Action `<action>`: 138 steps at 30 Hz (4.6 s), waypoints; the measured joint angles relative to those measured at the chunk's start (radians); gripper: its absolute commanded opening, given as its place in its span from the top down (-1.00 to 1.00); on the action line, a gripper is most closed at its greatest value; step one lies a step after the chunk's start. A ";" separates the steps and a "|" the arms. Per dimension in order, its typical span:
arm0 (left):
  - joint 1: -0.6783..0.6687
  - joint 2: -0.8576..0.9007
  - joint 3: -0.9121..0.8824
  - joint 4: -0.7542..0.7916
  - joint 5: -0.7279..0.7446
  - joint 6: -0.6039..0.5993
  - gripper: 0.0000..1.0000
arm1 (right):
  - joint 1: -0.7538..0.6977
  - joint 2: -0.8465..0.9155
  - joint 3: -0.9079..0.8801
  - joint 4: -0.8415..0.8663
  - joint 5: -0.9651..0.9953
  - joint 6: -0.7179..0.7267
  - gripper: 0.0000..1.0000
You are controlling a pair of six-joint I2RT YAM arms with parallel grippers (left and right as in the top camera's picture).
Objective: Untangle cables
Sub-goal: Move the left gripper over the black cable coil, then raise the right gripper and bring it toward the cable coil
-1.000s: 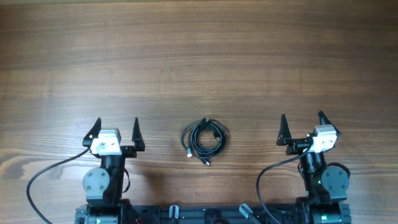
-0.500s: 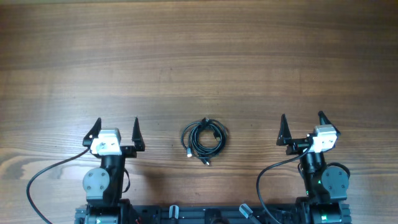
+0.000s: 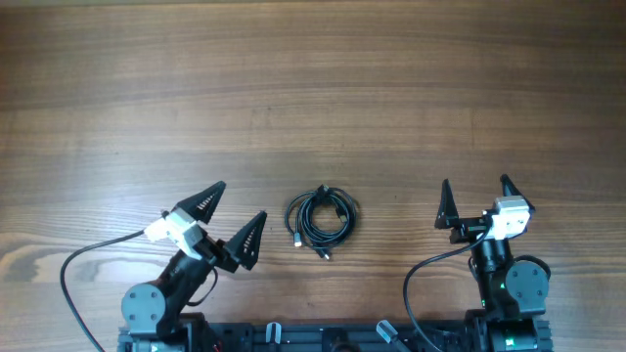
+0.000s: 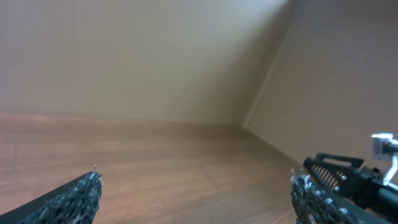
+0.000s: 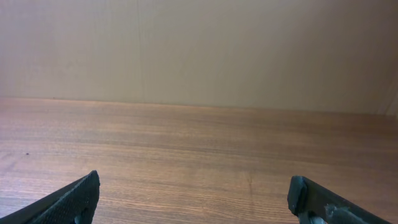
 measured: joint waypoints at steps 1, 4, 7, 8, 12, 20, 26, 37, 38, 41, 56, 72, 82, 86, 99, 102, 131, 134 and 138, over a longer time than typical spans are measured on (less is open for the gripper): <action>0.000 0.000 0.019 0.001 0.001 -0.005 -1.00 | 0.000 0.000 0.000 0.000 0.000 0.000 -0.99; 0.000 0.002 0.115 0.002 -0.015 -0.014 -1.00 | 0.000 0.000 0.000 0.000 0.000 0.000 -0.99; 0.000 0.039 0.244 -0.024 -0.023 -0.017 -1.00 | 0.000 0.001 0.000 0.000 0.000 0.000 -0.99; 0.000 0.086 0.323 -0.050 -0.030 -0.017 -1.00 | 0.000 0.001 0.000 0.000 0.000 0.000 -1.00; 0.000 0.330 0.658 -0.341 -0.041 -0.017 -1.00 | 0.000 0.006 0.000 0.000 0.000 -0.003 -0.99; 0.000 1.002 1.392 -1.278 -0.089 0.060 -1.00 | 0.000 0.007 0.000 0.000 0.000 -0.003 -0.99; -0.081 1.260 1.396 -1.534 -0.050 0.067 -1.00 | 0.000 0.007 0.000 0.000 0.000 -0.003 -0.99; -0.375 1.456 1.397 -1.580 -0.268 0.027 -1.00 | 0.000 0.007 0.000 0.000 0.000 -0.003 -0.99; -0.388 1.469 1.397 -1.580 -0.298 0.006 -1.00 | 0.000 0.007 0.000 0.000 0.000 -0.003 -0.99; -0.401 1.499 1.397 -1.567 -0.352 -0.028 -1.00 | 0.000 0.007 0.000 0.000 0.000 -0.003 -1.00; -0.499 1.506 1.316 -1.398 -0.389 -0.067 -1.00 | 0.000 0.007 0.000 0.000 0.000 -0.003 -0.99; -0.499 1.507 1.141 -1.261 -0.436 -0.196 -1.00 | 0.000 0.007 0.000 0.000 0.000 -0.003 -0.99; -0.499 1.507 1.138 -1.211 -0.449 -0.197 -1.00 | 0.000 0.007 0.000 0.000 0.000 -0.003 -0.99; -0.499 1.507 1.138 -1.194 -0.477 -0.197 -1.00 | 0.000 0.007 0.000 0.000 0.000 -0.003 -1.00; -0.499 1.507 1.138 -1.184 -0.495 -0.197 -1.00 | 0.000 0.007 0.000 0.000 0.000 -0.003 -0.99; -0.499 1.507 1.134 -1.184 -0.495 -0.197 -1.00 | 0.000 0.007 0.000 0.000 0.000 -0.003 -0.99; -0.499 1.507 1.115 -1.178 -0.499 -0.198 -1.00 | -0.001 0.008 0.226 0.019 -0.712 0.520 -1.00; -0.499 1.507 1.115 -1.178 -0.499 -0.200 -1.00 | -0.001 0.050 0.419 -0.306 -0.709 0.383 -0.99; -0.499 1.507 1.114 -1.173 -0.502 -0.200 -1.00 | -0.001 0.199 0.598 -0.361 -0.724 0.372 -0.99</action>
